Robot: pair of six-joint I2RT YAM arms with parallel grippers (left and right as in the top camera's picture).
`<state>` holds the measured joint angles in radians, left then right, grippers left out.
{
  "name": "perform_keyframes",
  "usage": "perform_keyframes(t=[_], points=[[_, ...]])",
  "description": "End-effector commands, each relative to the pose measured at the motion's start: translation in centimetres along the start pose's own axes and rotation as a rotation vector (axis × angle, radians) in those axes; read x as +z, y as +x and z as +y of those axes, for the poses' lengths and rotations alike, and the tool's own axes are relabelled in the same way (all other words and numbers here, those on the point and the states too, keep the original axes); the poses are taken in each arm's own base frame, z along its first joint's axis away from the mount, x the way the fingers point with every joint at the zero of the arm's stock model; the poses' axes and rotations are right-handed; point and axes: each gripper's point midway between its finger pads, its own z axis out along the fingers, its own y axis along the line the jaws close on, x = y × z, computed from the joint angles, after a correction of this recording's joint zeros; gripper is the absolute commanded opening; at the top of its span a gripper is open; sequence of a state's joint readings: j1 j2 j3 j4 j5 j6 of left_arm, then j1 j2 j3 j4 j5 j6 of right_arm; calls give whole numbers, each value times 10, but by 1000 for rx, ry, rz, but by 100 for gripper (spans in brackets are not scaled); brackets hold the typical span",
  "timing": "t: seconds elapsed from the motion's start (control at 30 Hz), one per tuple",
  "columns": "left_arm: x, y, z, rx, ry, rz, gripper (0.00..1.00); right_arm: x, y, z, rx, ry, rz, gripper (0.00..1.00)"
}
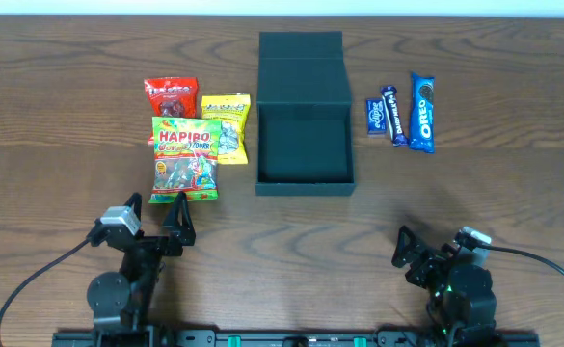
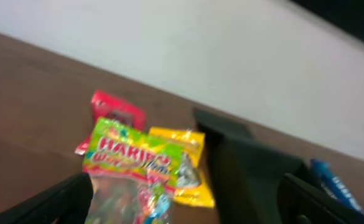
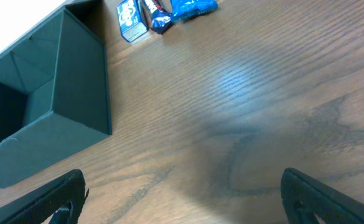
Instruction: Pack container
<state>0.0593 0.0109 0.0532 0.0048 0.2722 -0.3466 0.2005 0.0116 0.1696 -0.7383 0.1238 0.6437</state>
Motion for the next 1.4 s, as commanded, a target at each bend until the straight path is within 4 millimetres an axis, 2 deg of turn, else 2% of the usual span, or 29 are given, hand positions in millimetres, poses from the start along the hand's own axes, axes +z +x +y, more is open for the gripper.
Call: perform_keyframes(t=[0.0,0.1,0.2,0.3,0.43,0.53,0.73,1.17,1.23,1.27,1.37], points=[[-3,-15,-13,-8,46,-21,95,1,2,1,5,-7,3,99],[-5,-40,-24,124,36,-8,95,1,2,1,5,-7,3,99],[3,-56,-28,195,3,73,95,1,2,1,5,-7,3,99],[31,-67,-25,225,-47,248,95,1,2,1,5,-7,3,99],[59,-67,-4,236,-161,421,95,1,2,1,5,-7,3,99],[80,-52,12,252,-207,577,95,1,2,1,5,-7,3,99],[109,-17,32,194,-234,709,95,1,2,1,5,-8,3,99],[118,90,77,87,-293,1024,95,1,2,1,5,-7,3,99],[122,103,83,82,-297,1046,100,1,2,1,5,-7,3,99],[124,106,85,81,-298,1048,94,1,2,1,5,-7,3,99],[129,116,89,82,-296,1057,86,1,2,1,5,-8,3,99]])
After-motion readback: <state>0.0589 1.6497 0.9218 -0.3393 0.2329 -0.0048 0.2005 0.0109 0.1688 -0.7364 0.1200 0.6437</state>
